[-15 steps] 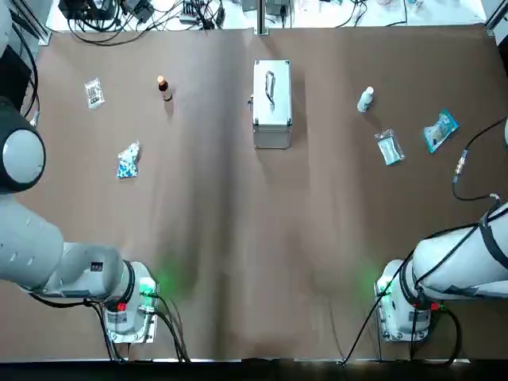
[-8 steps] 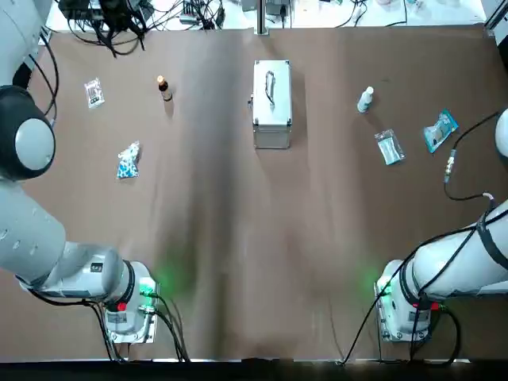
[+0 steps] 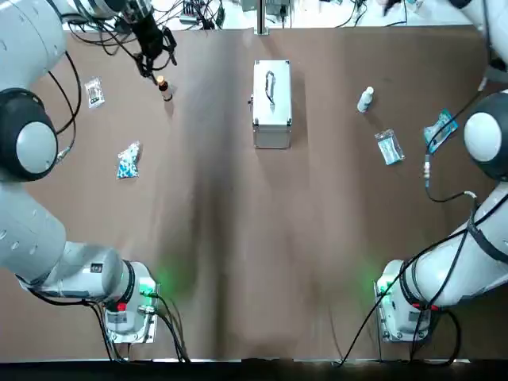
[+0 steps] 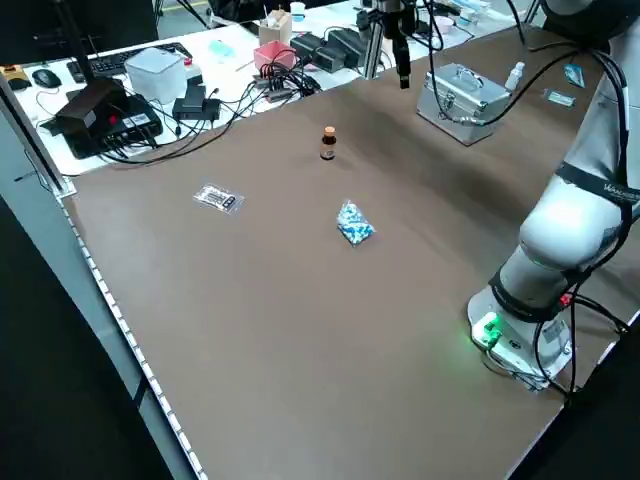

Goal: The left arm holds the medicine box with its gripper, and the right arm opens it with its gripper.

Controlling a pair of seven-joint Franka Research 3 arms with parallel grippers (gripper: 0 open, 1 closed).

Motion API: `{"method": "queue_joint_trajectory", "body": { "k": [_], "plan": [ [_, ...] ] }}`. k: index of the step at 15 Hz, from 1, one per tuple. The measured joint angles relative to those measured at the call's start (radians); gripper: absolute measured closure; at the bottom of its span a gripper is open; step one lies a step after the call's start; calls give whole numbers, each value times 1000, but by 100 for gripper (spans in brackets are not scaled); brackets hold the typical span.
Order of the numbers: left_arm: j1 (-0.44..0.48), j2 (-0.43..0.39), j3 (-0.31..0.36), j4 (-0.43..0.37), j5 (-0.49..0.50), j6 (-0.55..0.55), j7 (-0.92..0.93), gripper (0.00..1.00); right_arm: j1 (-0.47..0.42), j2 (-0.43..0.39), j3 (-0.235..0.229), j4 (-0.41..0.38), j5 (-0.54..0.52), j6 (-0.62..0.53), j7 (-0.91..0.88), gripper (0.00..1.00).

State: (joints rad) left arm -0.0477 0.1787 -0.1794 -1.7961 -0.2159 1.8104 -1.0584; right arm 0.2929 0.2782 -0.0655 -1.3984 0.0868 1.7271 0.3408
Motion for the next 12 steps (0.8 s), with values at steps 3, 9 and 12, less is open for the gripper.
{"method": "queue_joint_trajectory", "body": {
  "k": [3, 9, 12],
  "plan": [
    [-3, 8, -50, -87, -49, 188, -199, 0, 105, 61, 1, 6, 0, 100, 137, 0],
    [-14, 146, -151, -115, -90, 426, -607, 0, 262, 167, 2, 23, 0, 252, 299, 0],
    [-51, 254, -162, -34, -105, 454, -699, 0, 330, 223, 2, 26, 0, 316, 312, 0]
  ]
}}
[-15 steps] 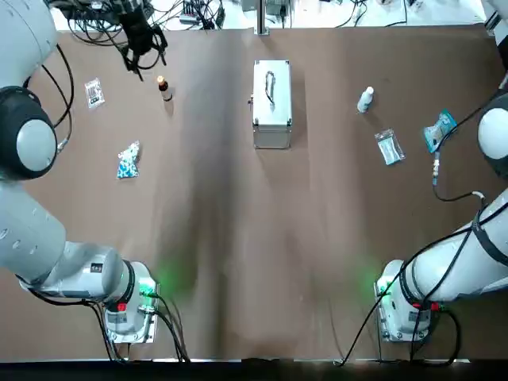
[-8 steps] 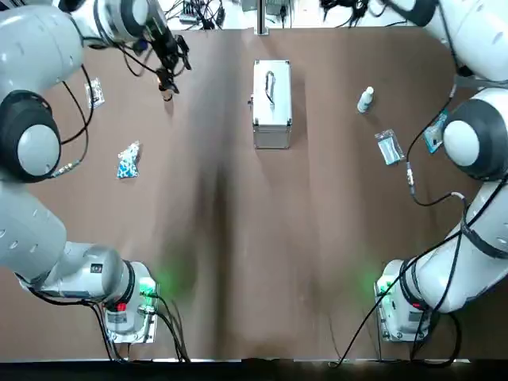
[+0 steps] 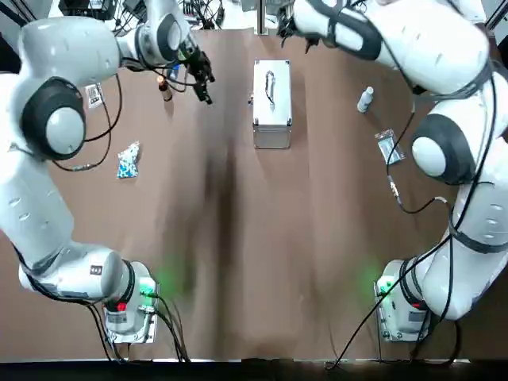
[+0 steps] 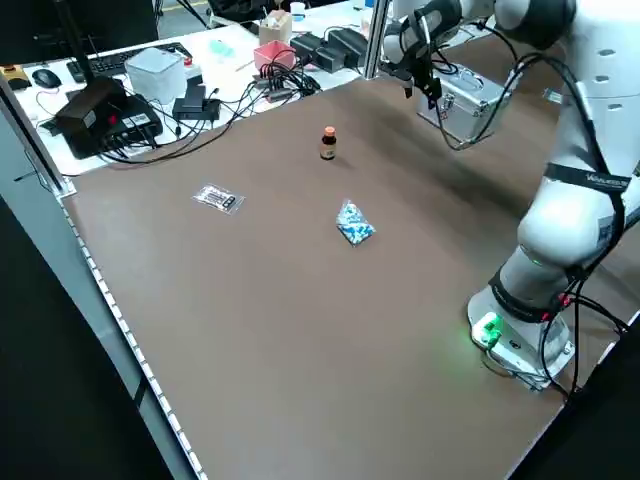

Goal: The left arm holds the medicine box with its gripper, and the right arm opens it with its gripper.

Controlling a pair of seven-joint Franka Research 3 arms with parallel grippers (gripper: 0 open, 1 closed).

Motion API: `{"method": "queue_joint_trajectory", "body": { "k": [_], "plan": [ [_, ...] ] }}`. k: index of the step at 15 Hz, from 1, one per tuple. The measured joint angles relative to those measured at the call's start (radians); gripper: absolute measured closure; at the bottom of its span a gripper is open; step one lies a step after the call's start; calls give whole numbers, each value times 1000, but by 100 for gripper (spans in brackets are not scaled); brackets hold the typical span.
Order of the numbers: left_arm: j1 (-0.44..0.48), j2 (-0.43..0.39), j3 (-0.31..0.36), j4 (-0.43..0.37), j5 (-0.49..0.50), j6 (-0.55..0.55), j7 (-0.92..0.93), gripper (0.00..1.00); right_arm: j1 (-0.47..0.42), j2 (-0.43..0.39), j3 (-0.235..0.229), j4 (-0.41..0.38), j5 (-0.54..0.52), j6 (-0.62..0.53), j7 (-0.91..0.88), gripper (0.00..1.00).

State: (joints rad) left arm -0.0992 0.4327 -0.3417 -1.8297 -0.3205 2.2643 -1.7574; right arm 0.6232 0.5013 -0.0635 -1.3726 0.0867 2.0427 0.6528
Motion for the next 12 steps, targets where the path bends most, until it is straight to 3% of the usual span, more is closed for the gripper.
{"method": "queue_joint_trajectory", "body": {
  "k": [1, 2, 4, 7, 12],
  "plan": [
    [-23, 43, 0, 46, -1, 8, -38, 0, 22, 20, 0, 1, 0, 14, 4, 0],
    [-73, 135, -1, 151, 0, 19, -119, 0, 55, 52, 0, 2, 0, 29, 10, 0],
    [-126, 217, 1, 230, 2, 20, -152, 0, 73, 76, -1, 3, 0, 36, 12, 0],
    [-192, 292, 2, 265, 2, 53, -168, 0, 97, 100, 0, 4, 0, 52, 34, 1],
    [-216, 307, 3, 282, 2, 64, -183, 0, 131, 119, -1, 5, 0, 79, 50, 1]
  ]
}}
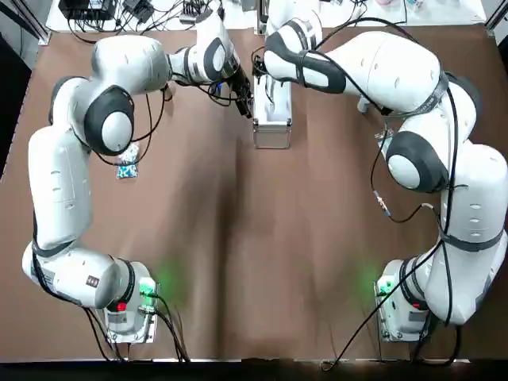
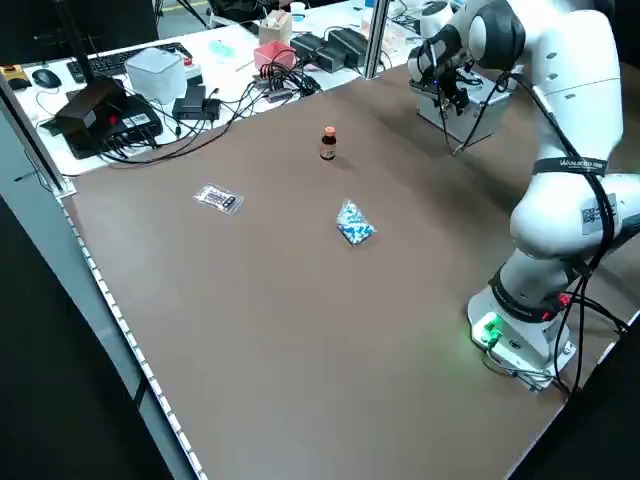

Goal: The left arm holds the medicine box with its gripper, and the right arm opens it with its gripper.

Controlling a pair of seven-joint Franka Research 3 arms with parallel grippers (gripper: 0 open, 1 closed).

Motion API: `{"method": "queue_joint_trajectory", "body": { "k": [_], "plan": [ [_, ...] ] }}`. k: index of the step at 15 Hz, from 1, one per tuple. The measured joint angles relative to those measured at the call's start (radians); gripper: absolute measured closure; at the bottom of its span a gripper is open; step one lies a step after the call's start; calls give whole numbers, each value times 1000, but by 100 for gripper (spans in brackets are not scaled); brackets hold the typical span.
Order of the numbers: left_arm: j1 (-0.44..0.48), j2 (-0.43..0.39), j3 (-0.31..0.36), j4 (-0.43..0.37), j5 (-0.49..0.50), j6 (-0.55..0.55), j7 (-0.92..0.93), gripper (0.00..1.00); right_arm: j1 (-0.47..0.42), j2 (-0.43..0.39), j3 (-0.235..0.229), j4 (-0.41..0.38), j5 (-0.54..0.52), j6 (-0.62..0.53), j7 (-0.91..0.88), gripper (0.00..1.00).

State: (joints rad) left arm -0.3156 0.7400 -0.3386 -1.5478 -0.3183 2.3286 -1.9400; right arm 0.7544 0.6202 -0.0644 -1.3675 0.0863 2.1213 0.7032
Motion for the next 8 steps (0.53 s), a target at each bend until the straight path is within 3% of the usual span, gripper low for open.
{"method": "queue_joint_trajectory", "body": {
  "k": [8],
  "plan": [
    [0, 0, 2, 8, 0, 1, -30, 1, 0, 3, -4, 1, -1, -2, -1, 4]
  ]
}}
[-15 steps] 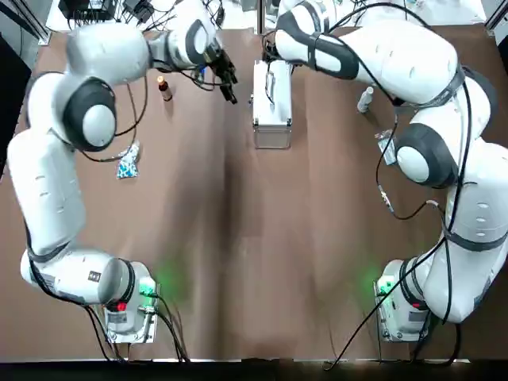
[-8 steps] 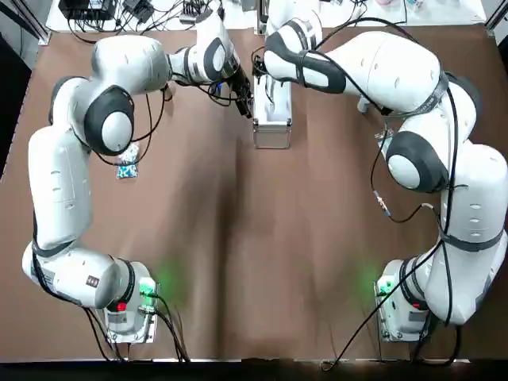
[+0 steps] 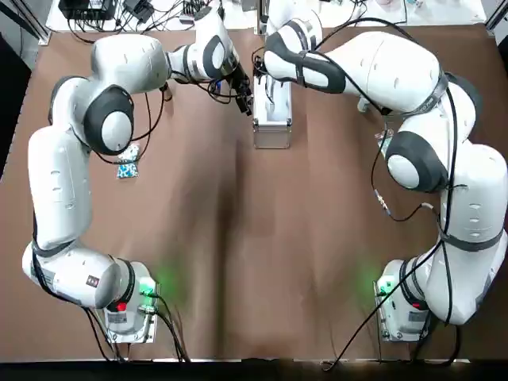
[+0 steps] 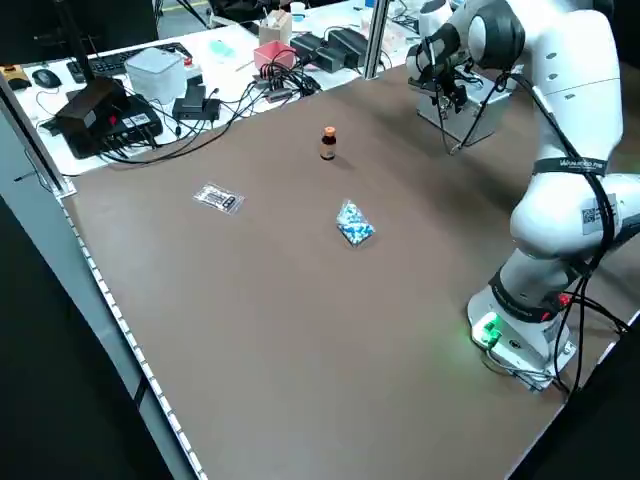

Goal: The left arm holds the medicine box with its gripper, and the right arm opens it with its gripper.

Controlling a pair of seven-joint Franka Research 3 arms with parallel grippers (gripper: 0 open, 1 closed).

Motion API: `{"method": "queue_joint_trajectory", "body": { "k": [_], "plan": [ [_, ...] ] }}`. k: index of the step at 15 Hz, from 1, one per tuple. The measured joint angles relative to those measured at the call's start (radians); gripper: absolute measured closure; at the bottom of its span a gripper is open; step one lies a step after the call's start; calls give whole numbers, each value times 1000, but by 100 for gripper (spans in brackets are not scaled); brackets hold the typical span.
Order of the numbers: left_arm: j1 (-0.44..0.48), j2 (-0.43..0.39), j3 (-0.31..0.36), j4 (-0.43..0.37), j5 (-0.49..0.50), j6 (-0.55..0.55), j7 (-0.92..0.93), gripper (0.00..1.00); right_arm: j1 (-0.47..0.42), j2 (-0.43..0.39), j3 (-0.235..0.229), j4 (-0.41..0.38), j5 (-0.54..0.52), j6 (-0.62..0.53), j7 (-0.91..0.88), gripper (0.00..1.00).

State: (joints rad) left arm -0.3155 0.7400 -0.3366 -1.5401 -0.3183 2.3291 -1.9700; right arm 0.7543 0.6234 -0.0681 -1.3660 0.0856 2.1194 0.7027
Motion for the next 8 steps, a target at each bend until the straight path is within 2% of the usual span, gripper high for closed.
{"method": "queue_joint_trajectory", "body": {
  "k": [3, 4, 6, 8],
  "plan": [
    [0, 0, 0, 7, 0, 18, 0, 2, 0, 4, 0, 0, 0, -1, 0, 5],
    [0, 0, 0, 10, 0, 24, 0, 6, 0, 6, 0, 0, 0, -2, 0, 7],
    [1, 0, 1, 12, 0, 35, 0, 6, 0, 9, -2, 0, 0, -4, 0, 11],
    [1, 0, 2, 12, 0, 41, 0, 26, 0, 12, -2, 0, 0, -6, 0, 16]
  ]
}}
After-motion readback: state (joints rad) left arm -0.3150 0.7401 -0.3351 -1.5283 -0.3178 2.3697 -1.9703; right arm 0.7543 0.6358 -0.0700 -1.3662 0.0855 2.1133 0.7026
